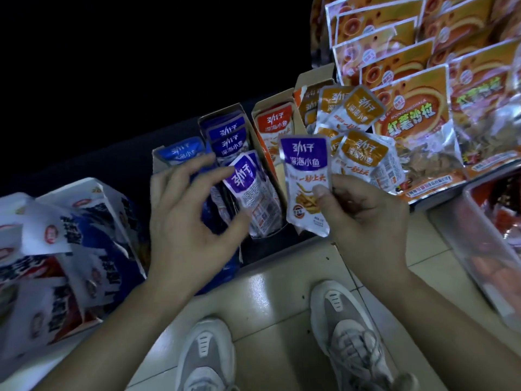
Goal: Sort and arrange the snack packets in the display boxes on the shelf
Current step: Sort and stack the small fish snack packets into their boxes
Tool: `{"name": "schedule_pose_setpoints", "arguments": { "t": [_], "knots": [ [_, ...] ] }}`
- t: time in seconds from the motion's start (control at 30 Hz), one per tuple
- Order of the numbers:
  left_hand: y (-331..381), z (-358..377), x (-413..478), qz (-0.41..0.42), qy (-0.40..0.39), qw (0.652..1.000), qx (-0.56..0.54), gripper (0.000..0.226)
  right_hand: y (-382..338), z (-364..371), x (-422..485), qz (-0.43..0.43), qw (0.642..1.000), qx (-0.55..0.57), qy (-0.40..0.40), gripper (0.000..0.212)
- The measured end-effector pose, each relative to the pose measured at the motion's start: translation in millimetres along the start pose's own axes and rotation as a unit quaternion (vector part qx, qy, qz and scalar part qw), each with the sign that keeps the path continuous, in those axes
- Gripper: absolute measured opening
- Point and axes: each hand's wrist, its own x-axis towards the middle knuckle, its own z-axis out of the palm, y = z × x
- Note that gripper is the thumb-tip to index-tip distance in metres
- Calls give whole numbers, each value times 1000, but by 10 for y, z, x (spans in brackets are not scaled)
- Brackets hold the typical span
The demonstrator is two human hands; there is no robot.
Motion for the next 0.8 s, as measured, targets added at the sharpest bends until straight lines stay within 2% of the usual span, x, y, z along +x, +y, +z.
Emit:
{"name": "schedule_pose_setpoints", "arguments": {
  "t": [0.07, 0.17, 0.23, 0.37, 0.43, 0.53, 0.63, 0.7, 0.8],
  "knots": [
    [-81, 61, -40, 17, -54, 996, 64, 74, -19, 96, 39, -25, 999, -19, 6, 14],
    [-170, 149, -99, 17, -81, 993, 85, 79, 73, 274, 98, -76, 990, -115, -20, 16],
    [-202, 168, -113, 27, -73, 993, 86, 77, 119, 399, 133, -73, 985, -148, -60, 20],
    [-225, 155, -137, 47, -51, 994, 87, 71, 121, 500, 197, -55, 981, -136, -123, 28],
    [-237, 139, -151, 50, -42, 994, 91, 73, 133, 487, 203, -66, 970, -175, -158, 28],
    [-274, 100, -174, 40, -5, 996, 75, 73, 146, 479, 116, -107, 958, -214, -156, 34],
    [-334, 42, -210, 1, 37, 998, 59, 71, 89, 518, 9, -137, 957, -200, -159, 53],
    [-359, 5, -240, -39, 53, 997, 41, 63, 30, 555, -18, -175, 939, -221, -199, 65],
    [-360, -16, -264, -58, 73, 995, 23, 43, 22, 639, -19, -225, 888, -320, -242, 65]
  ]
}}
